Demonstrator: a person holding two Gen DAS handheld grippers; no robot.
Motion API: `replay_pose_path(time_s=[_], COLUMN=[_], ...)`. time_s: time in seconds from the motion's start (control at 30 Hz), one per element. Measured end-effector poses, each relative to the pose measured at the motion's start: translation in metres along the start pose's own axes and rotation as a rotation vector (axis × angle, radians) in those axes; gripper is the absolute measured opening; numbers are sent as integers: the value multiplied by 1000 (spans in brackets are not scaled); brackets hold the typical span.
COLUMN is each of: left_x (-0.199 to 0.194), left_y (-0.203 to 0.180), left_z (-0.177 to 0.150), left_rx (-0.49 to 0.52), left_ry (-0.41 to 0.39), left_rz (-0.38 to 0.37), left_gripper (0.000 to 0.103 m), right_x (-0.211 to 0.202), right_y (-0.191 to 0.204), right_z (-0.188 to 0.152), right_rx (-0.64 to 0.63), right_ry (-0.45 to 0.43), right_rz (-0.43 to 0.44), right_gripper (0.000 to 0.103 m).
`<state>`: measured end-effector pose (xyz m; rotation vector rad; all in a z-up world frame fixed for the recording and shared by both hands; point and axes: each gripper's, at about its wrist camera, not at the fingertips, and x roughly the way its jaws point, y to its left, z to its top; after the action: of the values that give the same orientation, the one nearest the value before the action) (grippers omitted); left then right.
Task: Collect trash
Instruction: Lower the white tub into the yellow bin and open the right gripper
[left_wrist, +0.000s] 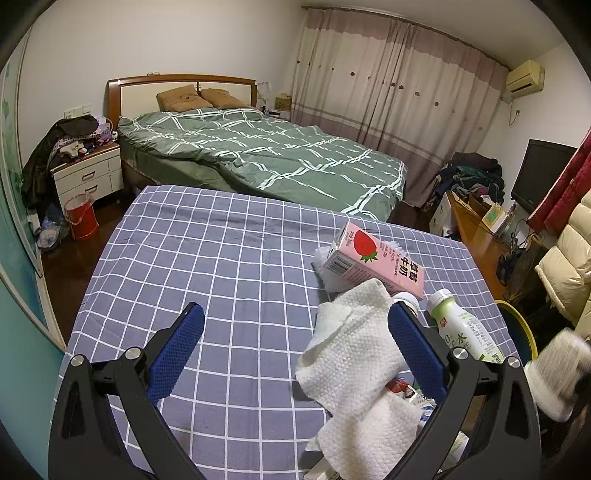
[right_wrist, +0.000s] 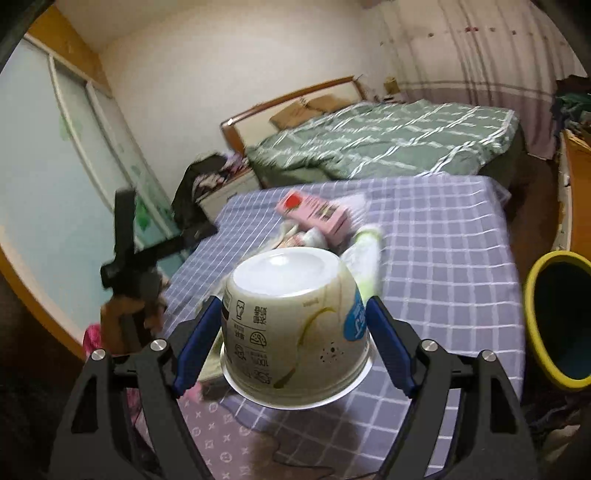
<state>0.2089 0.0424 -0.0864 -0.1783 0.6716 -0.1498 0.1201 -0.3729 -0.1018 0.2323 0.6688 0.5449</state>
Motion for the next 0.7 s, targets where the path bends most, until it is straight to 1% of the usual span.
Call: replay_pose_path(time_s=[0.1,0.2,0.23,0.3,0.4,0.43,0.53,0.67,0.7], left_x=[-1,-1,0,1,3,4,5,7,7], left_y=[0,0,0,0,-1,-1,-3,-5,-5], left_z=[0,0,0,-1,-3,-3,-3,-3,-3], left_rx=[0,1,1,4,11,14,20,30,32], left_ry=[0,1,2,5,10,11,16,21,21], left_rz=[-1,0,-1,0,-3,-3,-6,-5,-5], left_gripper=[98,98,98,98,98,98,98,98,98], right_x=[-13,-30,-34,-38,-38,-38,-33,-24,-21], right_y=[-25,-64,-83,-116,-169,-187,-224,-258,-265], right_z=[9,15,15,14,9,6,-2,-12,-14], right_rx=[41,106,137,198,292,321,371,418,426], right_ry=[-61,-134,-149,-157,-135,-124,-84,-41,-30], right_rz=[-82,-245,-312,-404,-524,-553,-631,-693,-709], right_gripper=[75,75,75,75,75,75,75,76,78])
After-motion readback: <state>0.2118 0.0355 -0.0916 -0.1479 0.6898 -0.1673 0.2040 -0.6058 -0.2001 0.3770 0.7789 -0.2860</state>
